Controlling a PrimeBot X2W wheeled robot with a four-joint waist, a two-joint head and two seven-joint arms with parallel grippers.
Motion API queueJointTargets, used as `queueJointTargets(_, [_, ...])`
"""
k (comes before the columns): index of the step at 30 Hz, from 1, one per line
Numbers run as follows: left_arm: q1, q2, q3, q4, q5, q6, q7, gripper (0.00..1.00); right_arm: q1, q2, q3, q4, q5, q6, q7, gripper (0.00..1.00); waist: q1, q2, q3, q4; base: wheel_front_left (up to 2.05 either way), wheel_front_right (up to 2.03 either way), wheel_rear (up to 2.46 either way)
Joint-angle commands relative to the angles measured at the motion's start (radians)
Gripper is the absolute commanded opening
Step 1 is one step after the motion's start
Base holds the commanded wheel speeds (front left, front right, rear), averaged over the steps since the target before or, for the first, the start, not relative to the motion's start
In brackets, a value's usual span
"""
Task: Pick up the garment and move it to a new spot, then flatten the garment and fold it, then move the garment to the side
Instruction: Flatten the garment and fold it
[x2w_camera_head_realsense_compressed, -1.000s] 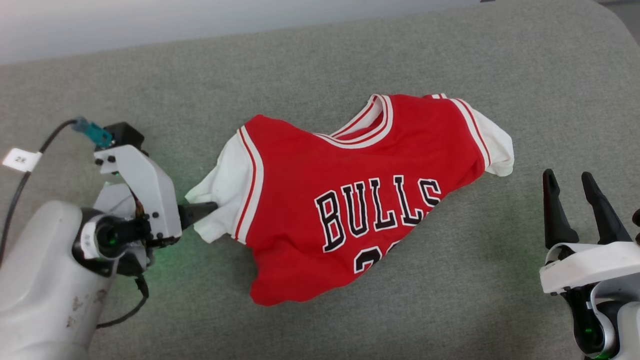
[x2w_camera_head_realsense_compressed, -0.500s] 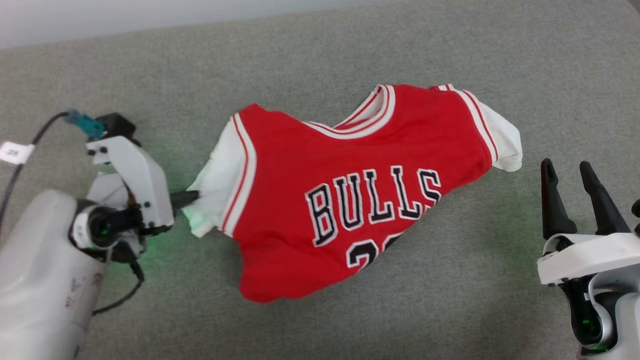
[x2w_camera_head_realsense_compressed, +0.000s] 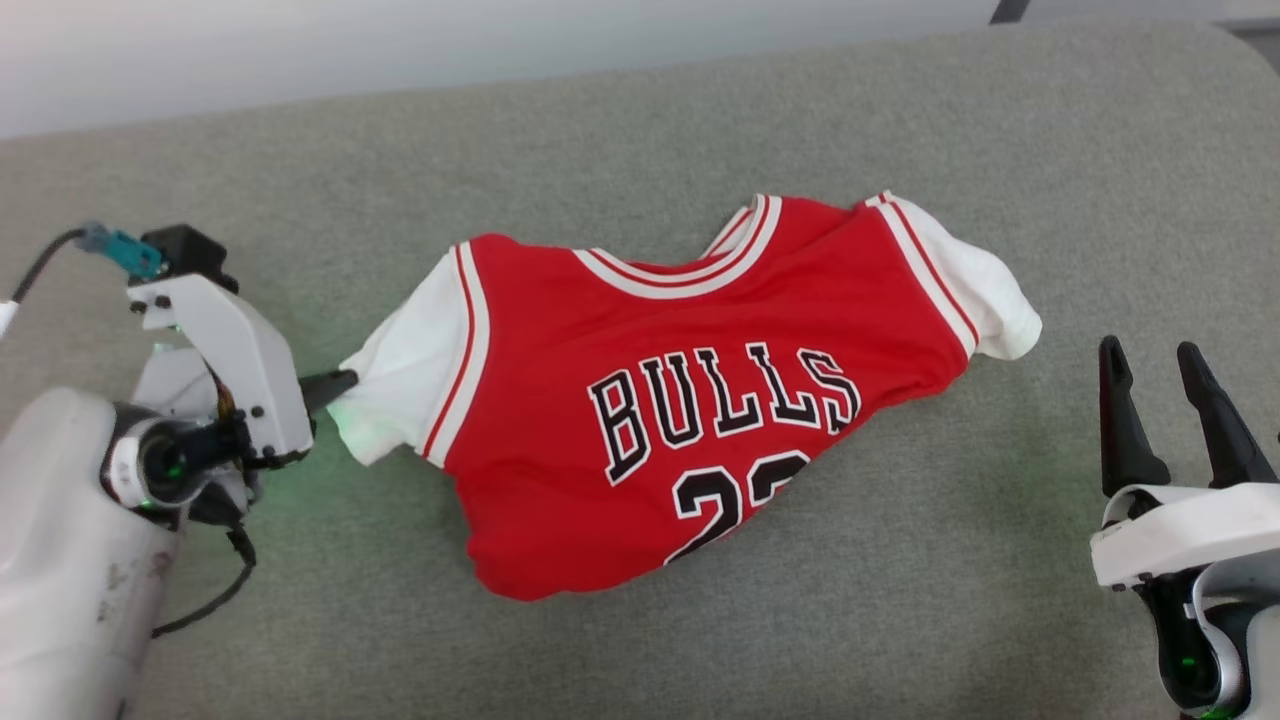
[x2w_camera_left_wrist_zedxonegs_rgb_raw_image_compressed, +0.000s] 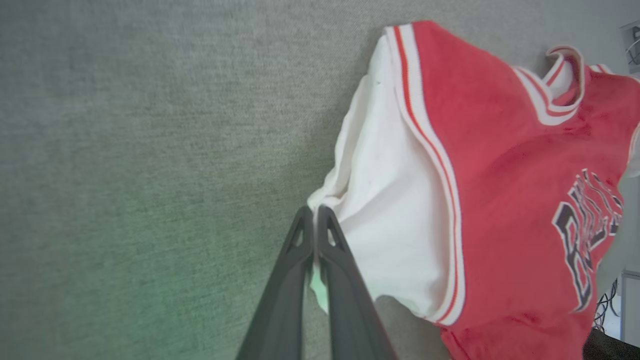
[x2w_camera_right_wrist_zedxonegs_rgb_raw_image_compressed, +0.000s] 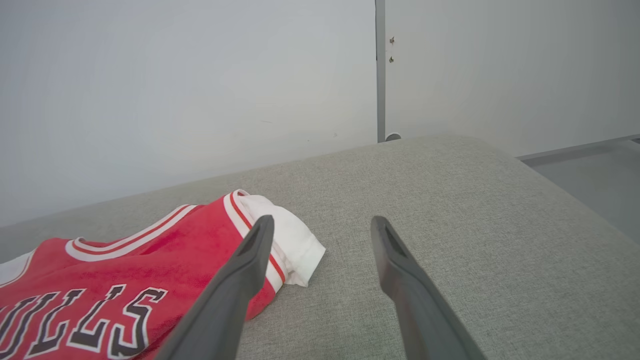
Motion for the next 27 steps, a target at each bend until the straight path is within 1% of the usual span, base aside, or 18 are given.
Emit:
queueJointTargets(1, [0.014,0.015,0.004,-0.021,0.005,-0.005,-0.005,0.00,0.016,-0.003,-0.006,-0.005,-0.002,-0.001,0.004,1.00,0.0000,-0.0001,-0.030,0.020,0.00,0.00,0.00])
queueJointTargets(5, [0.035,0.059,0.023,-0.103,0.014,0.000,-0.022,0.00,0.037,-0.004,-0.011,-0.014,-0.006,-0.001,0.016,1.00,0.0000,-0.0001,-0.058,0.037,0.00,0.00,0.00])
queueJointTargets(7, [0.048,0.081,0.036,-0.147,0.012,0.011,-0.023,0.00,0.042,-0.004,-0.011,-0.019,-0.007,-0.001,0.020,1.00,0.0000,-0.0001,-0.070,0.043,0.00,0.00,0.00])
queueJointTargets(8, [0.048,0.081,0.036,-0.147,0.012,0.011,-0.023,0.00,0.042,-0.004,-0.011,-0.019,-0.007,-0.001,0.020,1.00,0.0000,-0.0001,-0.070,0.043,0.00,0.00,0.00])
queueJointTargets(13, [0.107,0.145,0.059,-0.252,0.015,0.036,-0.014,0.00,0.059,-0.003,-0.013,-0.029,-0.008,-0.001,0.034,1.00,0.0000,-0.0001,-0.093,0.051,0.00,0.00,0.00])
queueJointTargets(17, [0.164,0.176,0.061,-0.283,0.030,0.053,-0.025,0.00,0.064,-0.003,-0.013,-0.036,-0.005,-0.001,0.039,1.00,0.0000,-0.0001,-0.100,0.056,0.00,0.00,0.00])
queueJointTargets(21, [0.210,0.165,0.052,-0.246,0.032,0.044,-0.047,0.00,0.067,0.000,-0.010,-0.040,0.003,-0.001,0.045,1.00,0.0000,-0.0001,-0.096,0.056,0.00,0.00,0.00])
queueJointTargets(24, [0.223,0.151,0.042,-0.187,0.037,0.028,-0.069,0.00,0.061,0.003,-0.006,-0.048,0.003,-0.001,0.049,1.00,0.0000,-0.0001,-0.086,0.053,0.00,0.00,0.00])
queueJointTargets(27, [0.219,0.124,0.032,-0.121,0.029,0.012,-0.085,0.00,0.050,0.004,-0.003,-0.053,0.006,-0.001,0.052,1.00,0.0000,-0.0001,-0.074,0.048,0.00,0.00,0.00])
